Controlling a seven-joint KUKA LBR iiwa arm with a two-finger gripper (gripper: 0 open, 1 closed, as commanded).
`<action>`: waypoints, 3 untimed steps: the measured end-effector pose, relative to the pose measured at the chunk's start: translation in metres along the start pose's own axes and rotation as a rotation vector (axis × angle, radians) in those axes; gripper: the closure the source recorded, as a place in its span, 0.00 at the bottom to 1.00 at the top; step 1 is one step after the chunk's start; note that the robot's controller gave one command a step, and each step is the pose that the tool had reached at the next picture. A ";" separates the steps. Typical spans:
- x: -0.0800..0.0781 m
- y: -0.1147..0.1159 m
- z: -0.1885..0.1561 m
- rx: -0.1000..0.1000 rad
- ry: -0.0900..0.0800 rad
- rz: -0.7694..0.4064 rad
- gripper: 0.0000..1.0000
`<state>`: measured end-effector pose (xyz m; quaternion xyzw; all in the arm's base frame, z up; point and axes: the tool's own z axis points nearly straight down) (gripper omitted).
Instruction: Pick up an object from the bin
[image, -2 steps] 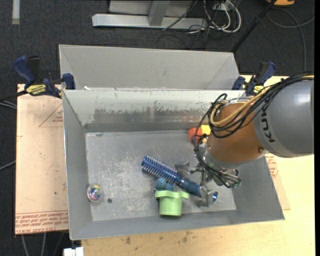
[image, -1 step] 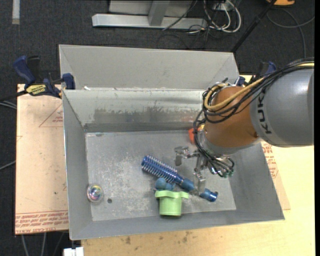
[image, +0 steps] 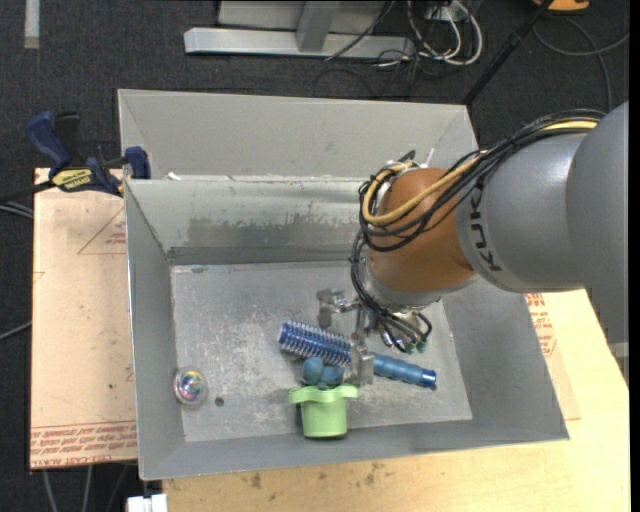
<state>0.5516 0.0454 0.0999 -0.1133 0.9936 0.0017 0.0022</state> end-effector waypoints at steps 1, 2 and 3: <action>-0.013 0.000 0.031 0.002 0.003 0.149 0.00; -0.013 0.001 0.030 0.002 0.001 0.147 0.00; -0.013 0.001 0.031 0.001 0.001 0.146 1.00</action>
Offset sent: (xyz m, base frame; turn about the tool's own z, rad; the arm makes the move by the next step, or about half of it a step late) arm 0.0118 0.0025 -0.0299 0.1502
